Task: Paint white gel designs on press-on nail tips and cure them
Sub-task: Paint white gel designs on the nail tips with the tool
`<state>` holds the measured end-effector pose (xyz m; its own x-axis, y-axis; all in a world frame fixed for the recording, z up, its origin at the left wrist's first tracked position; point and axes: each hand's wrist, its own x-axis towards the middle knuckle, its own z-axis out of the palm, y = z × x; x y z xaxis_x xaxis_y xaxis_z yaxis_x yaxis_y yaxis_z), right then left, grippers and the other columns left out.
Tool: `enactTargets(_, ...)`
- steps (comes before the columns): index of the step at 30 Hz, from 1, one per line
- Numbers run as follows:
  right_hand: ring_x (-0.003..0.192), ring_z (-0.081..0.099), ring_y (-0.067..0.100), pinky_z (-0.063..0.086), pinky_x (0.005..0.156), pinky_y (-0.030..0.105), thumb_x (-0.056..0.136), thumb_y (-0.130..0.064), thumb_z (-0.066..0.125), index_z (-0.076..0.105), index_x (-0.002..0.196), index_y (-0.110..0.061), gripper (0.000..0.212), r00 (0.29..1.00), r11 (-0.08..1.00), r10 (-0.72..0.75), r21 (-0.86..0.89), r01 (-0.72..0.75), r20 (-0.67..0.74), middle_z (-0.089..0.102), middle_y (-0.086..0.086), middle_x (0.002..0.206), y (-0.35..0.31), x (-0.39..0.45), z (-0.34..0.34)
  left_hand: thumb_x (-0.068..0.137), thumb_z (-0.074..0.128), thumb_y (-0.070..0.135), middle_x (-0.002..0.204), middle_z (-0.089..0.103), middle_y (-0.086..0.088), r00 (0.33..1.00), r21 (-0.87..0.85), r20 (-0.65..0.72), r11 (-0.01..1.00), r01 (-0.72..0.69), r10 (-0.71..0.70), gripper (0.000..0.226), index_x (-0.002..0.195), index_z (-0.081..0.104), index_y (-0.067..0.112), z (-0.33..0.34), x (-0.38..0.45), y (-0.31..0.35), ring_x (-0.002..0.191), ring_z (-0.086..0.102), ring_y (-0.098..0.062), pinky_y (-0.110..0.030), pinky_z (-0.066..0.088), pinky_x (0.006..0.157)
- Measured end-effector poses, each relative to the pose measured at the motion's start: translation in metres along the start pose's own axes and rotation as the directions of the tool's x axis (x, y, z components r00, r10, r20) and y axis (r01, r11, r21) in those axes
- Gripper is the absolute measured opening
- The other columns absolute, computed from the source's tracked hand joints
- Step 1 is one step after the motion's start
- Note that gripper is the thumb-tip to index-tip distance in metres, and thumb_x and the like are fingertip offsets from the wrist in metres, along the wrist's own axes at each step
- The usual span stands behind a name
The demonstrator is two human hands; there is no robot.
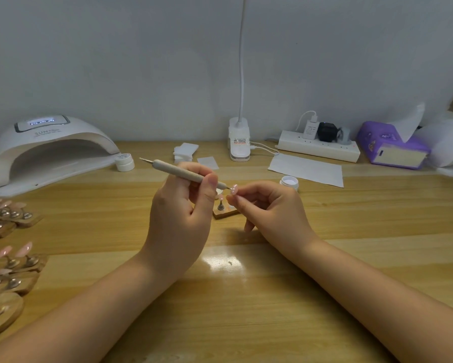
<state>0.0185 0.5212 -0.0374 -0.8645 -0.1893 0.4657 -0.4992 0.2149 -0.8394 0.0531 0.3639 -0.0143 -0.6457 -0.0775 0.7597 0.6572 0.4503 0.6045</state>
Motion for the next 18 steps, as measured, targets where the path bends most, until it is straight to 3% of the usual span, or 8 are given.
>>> enactTargets(6,0.056,0.067,0.020,0.057,0.053,0.030,0.087,-0.016,0.070,0.074,0.091,-0.014,0.006,0.999,0.998,0.039,0.051,-0.038,-0.019,0.073,0.001,0.080,-0.005,-0.001,0.000,0.096,0.049,0.029,0.074,0.062,0.016,0.978,-0.215,-0.141,0.969,0.121,-0.153,0.009,0.094,0.055,0.024,-0.005,0.009,0.003,0.073,0.060,-0.003,-0.014,0.047,0.066)
enactTargets(11,0.058,0.068,0.019,0.059,0.056,0.036,0.087,-0.016,0.069,0.073,0.094,-0.012,0.010,0.999,0.998,0.034,0.043,-0.034,-0.004,0.073,0.001,0.082,-0.007,0.000,-0.002,0.099,0.049,0.027,0.072,0.065,0.018,0.935,-0.347,-0.160,0.905,0.246,-0.315,0.010,0.095,0.057,0.021,-0.004,0.012,-0.002,0.072,0.059,0.000,-0.017,0.049,0.067)
enactTargets(18,0.057,0.065,0.019,0.057,0.053,0.031,0.087,-0.019,0.069,0.074,0.093,-0.014,0.009,1.000,1.000,0.028,0.008,-0.028,-0.008,0.073,-0.001,0.080,-0.006,0.000,-0.002,0.097,0.052,0.028,0.066,0.063,0.013,0.848,-0.470,-0.153,0.792,0.389,-0.507,0.012,0.090,0.060,0.022,-0.003,0.013,-0.021,0.068,0.058,-0.004,-0.024,0.047,0.065)
